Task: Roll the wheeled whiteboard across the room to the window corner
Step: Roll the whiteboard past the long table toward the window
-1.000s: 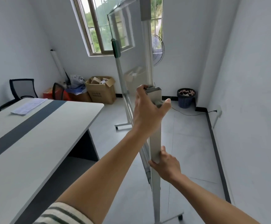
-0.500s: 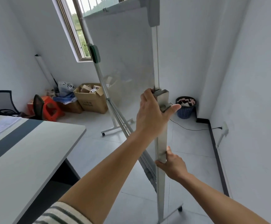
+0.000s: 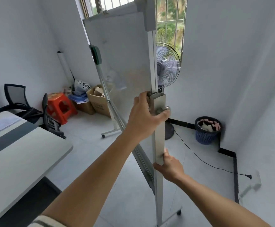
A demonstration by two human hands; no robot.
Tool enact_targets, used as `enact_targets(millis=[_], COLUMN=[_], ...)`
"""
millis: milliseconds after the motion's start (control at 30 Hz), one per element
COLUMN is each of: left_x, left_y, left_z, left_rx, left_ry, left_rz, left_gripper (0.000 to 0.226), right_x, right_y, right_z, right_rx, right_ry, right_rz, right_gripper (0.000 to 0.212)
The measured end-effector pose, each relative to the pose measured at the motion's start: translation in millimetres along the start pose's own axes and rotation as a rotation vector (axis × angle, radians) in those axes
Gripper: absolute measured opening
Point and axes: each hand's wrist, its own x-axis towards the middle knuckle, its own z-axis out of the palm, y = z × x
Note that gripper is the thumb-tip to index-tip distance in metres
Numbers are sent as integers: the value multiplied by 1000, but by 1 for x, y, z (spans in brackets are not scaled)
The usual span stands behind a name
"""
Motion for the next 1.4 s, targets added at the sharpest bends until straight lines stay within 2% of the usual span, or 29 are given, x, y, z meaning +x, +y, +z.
enact_targets(millis=[233, 367, 800, 933, 1133, 1300, 1400], left_x=[116, 181, 389, 446, 531, 597, 628], left_y=[-17, -26, -42, -44, -47, -49, -52], left_z=[47, 88, 210, 249, 313, 357, 376], left_rx=[-66, -32, 82, 129, 185, 219, 233], left_ry=[35, 57, 6, 36, 105, 151, 183], left_rz=[-92, -52, 43, 48, 13, -27, -50], left_gripper=[69, 73, 67, 66, 69, 70, 70], right_x=[124, 197, 408, 470, 564, 640, 678], right_y=[36, 67, 141, 170, 209, 238, 254], right_z=[-41, -59, -152, -177, -223, -256, -266], right_rx=[-12, 44, 117, 116, 73, 42, 74], right_ry=[-19, -8, -46, -68, -133, -204, -219], right_rz=[-66, -60, 25, 5, -42, -73, -75], right_gripper=[60, 68, 40, 51, 45, 60, 58])
